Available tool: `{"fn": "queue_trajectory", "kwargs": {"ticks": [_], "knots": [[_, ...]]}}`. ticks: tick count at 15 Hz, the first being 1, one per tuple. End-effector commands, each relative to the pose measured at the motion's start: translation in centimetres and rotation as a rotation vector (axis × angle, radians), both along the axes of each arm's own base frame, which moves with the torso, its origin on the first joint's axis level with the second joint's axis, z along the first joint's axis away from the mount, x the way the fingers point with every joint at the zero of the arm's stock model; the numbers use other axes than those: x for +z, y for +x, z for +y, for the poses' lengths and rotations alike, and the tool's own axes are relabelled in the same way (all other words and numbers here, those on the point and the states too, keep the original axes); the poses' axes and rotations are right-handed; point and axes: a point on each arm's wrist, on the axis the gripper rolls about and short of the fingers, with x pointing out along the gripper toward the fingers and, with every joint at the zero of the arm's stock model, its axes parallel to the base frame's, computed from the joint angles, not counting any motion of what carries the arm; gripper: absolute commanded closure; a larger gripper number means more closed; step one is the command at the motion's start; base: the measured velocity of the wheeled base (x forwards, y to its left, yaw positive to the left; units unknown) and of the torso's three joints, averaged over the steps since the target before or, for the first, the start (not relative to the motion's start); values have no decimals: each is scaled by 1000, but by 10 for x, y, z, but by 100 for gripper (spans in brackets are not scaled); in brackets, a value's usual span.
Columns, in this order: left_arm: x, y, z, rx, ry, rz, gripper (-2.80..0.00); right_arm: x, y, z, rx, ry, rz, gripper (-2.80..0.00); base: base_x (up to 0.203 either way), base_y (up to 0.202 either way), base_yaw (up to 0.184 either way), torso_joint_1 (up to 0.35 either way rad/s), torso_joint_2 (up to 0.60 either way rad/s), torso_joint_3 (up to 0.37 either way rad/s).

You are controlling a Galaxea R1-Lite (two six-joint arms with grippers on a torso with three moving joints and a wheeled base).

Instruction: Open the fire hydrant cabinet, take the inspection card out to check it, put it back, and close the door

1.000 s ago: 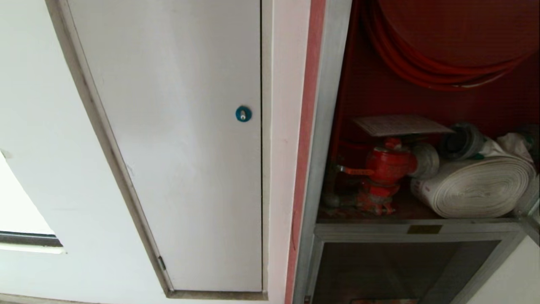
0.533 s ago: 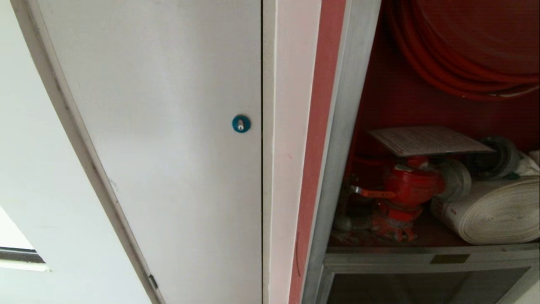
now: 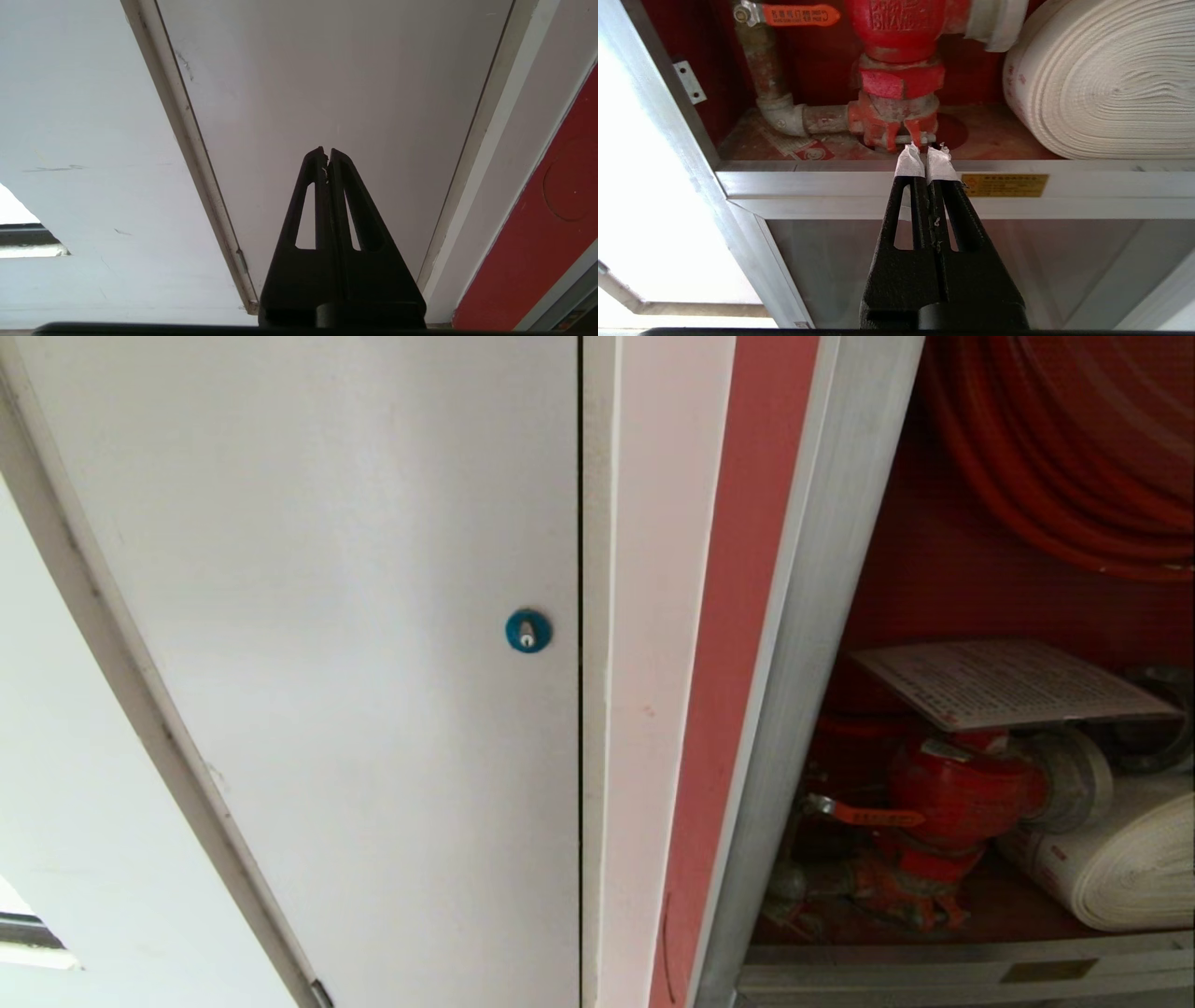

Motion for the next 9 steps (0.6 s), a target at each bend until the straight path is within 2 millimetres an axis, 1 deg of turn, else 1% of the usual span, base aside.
{"fn": "queue_trajectory", "kwargs": {"ticks": [1,9], "knots": [[-2,1,0,0,1,7,0,0,0,0,1,0,-2,0,0,0,0,0,0,0],[-2,1,0,0,1,7,0,0,0,0,0,0,-2,0,0,0,0,0,0,0]]}}
